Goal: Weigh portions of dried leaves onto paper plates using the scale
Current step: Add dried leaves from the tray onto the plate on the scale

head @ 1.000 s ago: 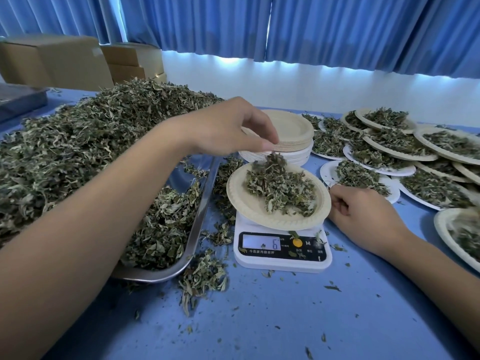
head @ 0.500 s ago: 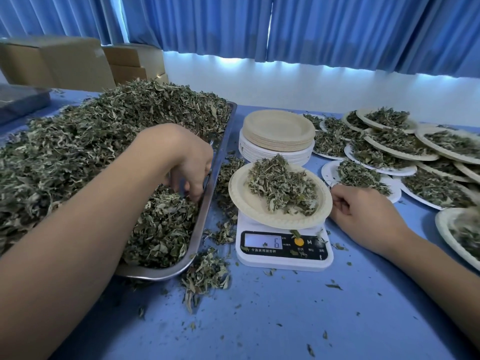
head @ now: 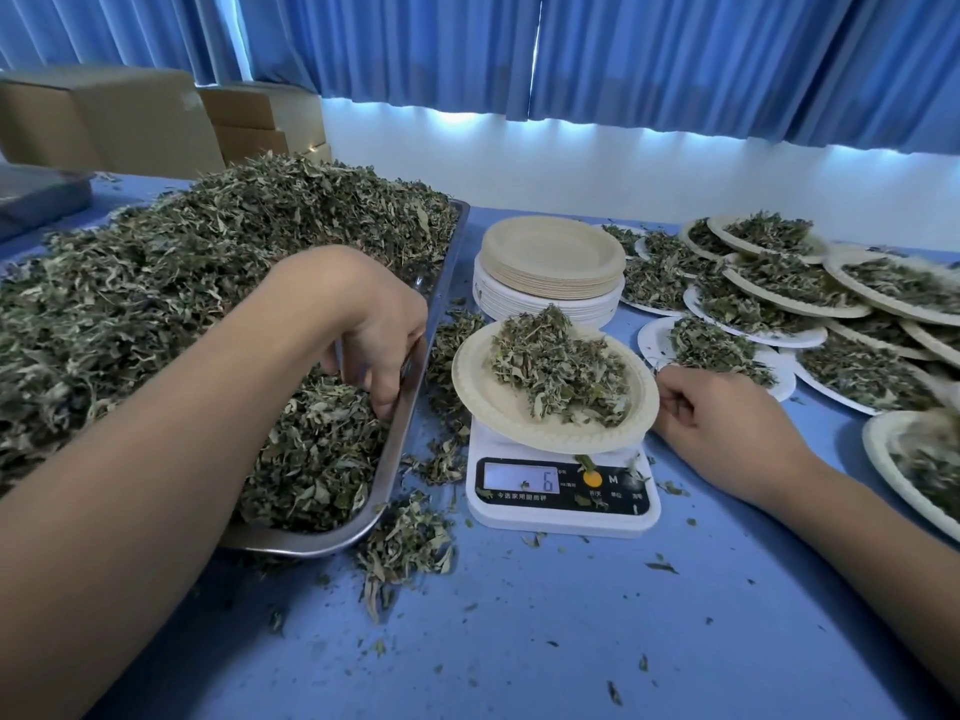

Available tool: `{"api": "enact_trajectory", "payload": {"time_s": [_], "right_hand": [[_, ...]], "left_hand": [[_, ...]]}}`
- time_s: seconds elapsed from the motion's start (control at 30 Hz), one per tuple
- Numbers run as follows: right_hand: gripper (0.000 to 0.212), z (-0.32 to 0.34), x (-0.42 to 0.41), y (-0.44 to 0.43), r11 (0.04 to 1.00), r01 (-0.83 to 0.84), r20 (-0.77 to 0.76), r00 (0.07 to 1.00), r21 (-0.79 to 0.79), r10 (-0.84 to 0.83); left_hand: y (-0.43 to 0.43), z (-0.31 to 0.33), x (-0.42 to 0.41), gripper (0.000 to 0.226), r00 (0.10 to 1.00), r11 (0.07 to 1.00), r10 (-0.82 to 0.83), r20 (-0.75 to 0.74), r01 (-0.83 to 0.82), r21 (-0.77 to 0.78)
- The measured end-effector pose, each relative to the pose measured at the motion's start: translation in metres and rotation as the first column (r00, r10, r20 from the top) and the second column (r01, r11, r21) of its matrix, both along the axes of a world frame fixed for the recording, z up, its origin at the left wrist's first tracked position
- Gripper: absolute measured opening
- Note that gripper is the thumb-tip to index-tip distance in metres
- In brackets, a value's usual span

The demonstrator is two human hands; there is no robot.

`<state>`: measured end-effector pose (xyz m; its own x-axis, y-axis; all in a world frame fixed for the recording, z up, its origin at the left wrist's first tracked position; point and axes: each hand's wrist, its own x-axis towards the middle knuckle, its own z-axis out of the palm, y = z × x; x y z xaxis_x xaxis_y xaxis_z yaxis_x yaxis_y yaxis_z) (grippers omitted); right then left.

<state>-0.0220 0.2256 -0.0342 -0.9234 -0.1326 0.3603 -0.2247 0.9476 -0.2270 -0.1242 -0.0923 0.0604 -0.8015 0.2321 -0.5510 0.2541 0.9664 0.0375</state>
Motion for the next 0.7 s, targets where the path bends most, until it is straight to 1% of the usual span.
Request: {"api": "enact_trajectory", "payload": {"time_s": [0.07,0.17,0.23,0.33,0.47,0.57,0.7], "right_hand": [[0.029,0.0002,-0.0003,-0.0005,1.0,0.009,0.005,1.0,0.006,-0.009],[0.03,-0.0003,-0.001,-0.0005,1.0,0.015,0.006,1.0,0.01,-0.015],[0.031,-0.0006,-0.0011,0.0001,1.0,0.018,0.003,1.0,0.007,-0.019],[0.03,-0.0006,-0.0009,-0.0001,1.0,0.012,0.003,1.0,0.003,-0.012],[0.03,0.0,0.0001,-0.0004,1.0,0.011,-0.002,1.0,0.008,-0.011],[0.03,-0.0003,0.0,-0.0001,1.0,0.015,0.004,1.0,0.013,-0.015],[0.03,0.0004,0.001,-0.0002,1.0,0.012,0.006,1.0,0.007,-0.012]], "left_hand": [[0.0,-0.0045,-0.0008,0.041,1.0,1.0,0.017,0.003,-0.017,-0.017],[0.0001,-0.0087,-0.0022,0.03,0.999,0.999,0.038,0.015,-0.038,-0.035],[0.0,-0.0102,-0.0026,0.024,0.999,0.998,0.047,-0.003,-0.047,-0.032],[-0.0009,-0.0099,-0.0033,0.021,0.998,0.999,0.041,-0.042,-0.042,-0.019],[-0.0006,-0.0076,-0.0018,0.014,0.998,0.999,0.037,-0.056,-0.038,-0.012],[0.0001,-0.0089,0.0013,0.016,0.998,0.999,0.019,-0.065,-0.022,-0.031],[-0.0013,-0.0107,-0.0008,0.01,0.997,0.999,0.04,-0.061,-0.039,0.014]]}}
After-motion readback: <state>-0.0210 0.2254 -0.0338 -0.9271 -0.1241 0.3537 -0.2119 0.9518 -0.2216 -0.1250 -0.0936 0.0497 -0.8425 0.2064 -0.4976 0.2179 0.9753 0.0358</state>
